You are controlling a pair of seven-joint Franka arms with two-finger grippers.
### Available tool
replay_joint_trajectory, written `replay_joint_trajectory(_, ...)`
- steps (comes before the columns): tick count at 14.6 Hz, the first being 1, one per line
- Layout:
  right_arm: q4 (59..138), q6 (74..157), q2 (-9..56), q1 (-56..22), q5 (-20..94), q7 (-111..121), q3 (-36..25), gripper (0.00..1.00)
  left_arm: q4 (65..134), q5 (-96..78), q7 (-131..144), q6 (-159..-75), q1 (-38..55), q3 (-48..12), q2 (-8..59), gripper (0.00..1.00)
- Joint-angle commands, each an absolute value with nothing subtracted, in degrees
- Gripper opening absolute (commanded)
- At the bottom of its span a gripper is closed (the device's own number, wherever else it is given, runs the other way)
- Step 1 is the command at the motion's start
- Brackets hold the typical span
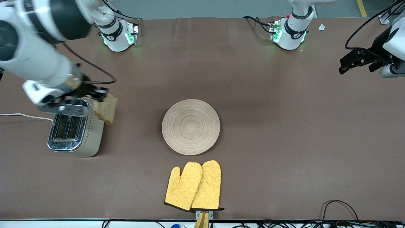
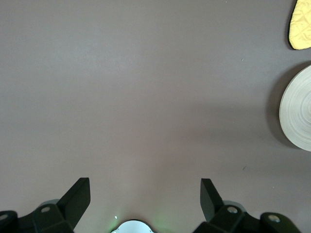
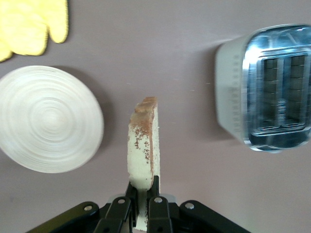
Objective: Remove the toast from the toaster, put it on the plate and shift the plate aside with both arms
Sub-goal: 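Carry the toast with the right gripper over the wooden plate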
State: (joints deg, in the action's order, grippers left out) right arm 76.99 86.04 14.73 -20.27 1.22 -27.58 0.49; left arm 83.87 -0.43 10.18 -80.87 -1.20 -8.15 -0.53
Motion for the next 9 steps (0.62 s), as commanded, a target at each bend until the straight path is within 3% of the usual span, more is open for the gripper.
replay_joint_trajectory(1,80.0,92.3,15.0,-26.3,4.8,-35.3,-0.1,0.00,82.8,-0.7,9.8,-80.8,-1.1,-8.0,0.4,1.00)
replay_joint_trajectory(4,85.1,104.7,17.8,-32.7,6.2,-44.8,0.0,0.00,82.8,-0.8,9.8,-80.8,-1.1,-8.0,0.4,1.00)
replay_joint_trajectory(9,88.6,122.3,25.0,-36.3,21.2,-43.0,0.8,0.00,82.8,-0.8,9.8,-80.8,-1.1,-8.0,0.4,1.00)
